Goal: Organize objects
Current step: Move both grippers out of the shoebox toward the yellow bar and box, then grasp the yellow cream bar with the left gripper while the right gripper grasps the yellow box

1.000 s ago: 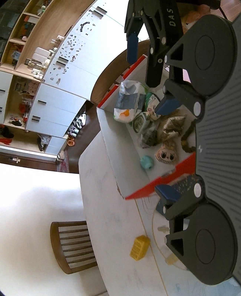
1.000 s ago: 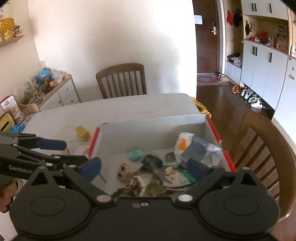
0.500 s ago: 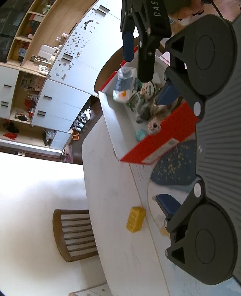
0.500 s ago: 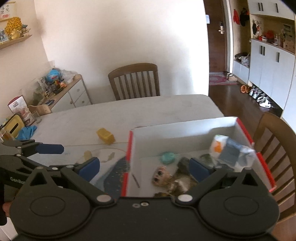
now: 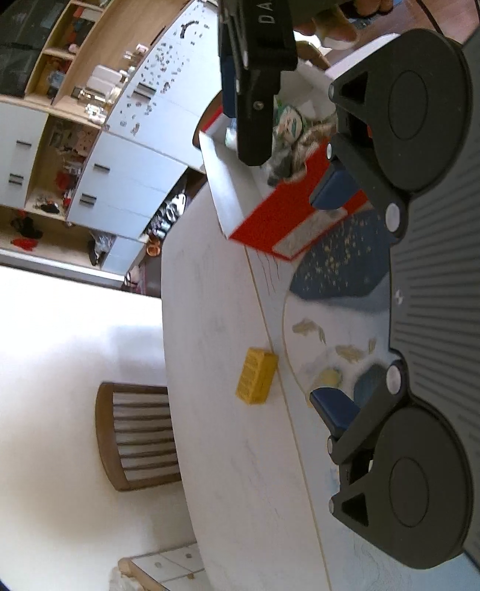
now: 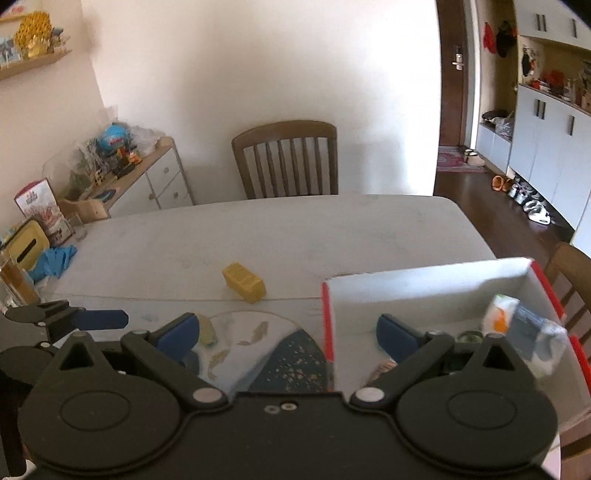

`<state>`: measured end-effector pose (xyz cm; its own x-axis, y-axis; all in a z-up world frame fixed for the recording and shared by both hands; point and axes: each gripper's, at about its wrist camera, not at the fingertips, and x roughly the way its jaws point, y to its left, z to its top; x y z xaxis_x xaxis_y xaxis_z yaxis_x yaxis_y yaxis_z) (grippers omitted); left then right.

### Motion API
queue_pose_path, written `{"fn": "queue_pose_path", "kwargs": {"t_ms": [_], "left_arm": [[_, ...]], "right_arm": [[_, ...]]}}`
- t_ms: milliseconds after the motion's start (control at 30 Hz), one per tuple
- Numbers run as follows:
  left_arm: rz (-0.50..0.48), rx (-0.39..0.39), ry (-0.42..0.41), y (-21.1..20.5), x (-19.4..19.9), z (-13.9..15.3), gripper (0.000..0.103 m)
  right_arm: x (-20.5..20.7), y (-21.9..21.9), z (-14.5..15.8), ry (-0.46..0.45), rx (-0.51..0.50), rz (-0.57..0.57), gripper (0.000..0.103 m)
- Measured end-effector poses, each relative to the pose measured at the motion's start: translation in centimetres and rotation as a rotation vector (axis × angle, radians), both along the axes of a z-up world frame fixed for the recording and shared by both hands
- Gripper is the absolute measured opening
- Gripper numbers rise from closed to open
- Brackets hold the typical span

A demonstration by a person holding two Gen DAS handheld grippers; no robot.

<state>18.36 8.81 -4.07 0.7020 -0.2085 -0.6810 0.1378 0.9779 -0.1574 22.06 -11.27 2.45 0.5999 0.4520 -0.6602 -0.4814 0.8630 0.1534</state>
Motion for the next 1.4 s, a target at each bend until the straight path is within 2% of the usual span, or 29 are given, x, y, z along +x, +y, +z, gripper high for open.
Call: {"fn": "queue_pose_path", "kwargs": {"t_ms": [233, 400, 467, 567, 767, 867, 1033, 1133, 1233, 1300, 1400], "left_arm": [[0.058, -0.004, -0.009, 2.7, 1.4, -2.0, 0.103], [0.067, 0.001, 0.005, 4.0, 2.8, -3.9, 0.103], [0.080, 0.014, -0.002, 4.3, 3.1, -4.7, 0.103], [0.064, -0.016, 0.005, 4.9, 3.8, -6.1, 0.103], [0.056, 0.006, 0.027, 4.8, 5.8, -8.8, 0.103], [0.053, 0.019, 0.039, 4.8, 6.9, -10.0, 0.103], [0.052, 0.043, 0.058, 5.0, 8.3, -11.5, 0.103], [0.066, 0.036, 0.065, 5.2, 8.8, -12.0, 0.102], [0.058, 0.052, 0.058, 5.0, 9.0, -12.5, 0.102], [0.040, 0.056, 0.050, 4.7, 8.9, -12.8, 0.102], [0.032, 0.070, 0.045, 4.4, 8.9, -13.0, 0.095]], "right_arm": [[2.8, 3.3, -1.1, 0.057, 0.017, -0.025, 0.102], [5.3, 5.7, -2.4, 0.096, -0.002, 0.013, 0.102], [6.1, 6.7, -2.9, 0.090, -0.021, 0.019, 0.102], [7.7, 8.2, -3.6, 0.120, -0.060, 0.047, 0.102], [10.9, 11.4, -5.4, 0.158, -0.122, 0.084, 0.101], [11.9, 12.9, -6.3, 0.172, -0.145, 0.114, 0.098], [13.5, 15.5, -8.1, 0.204, -0.201, 0.171, 0.087], [14.4, 16.6, -9.3, 0.208, -0.238, 0.200, 0.082], [14.9, 17.5, -10.4, 0.238, -0.262, 0.237, 0.075], [15.0, 17.9, -11.0, 0.245, -0.274, 0.255, 0.074], [15.1, 18.3, -11.4, 0.257, -0.276, 0.263, 0.069]]}}
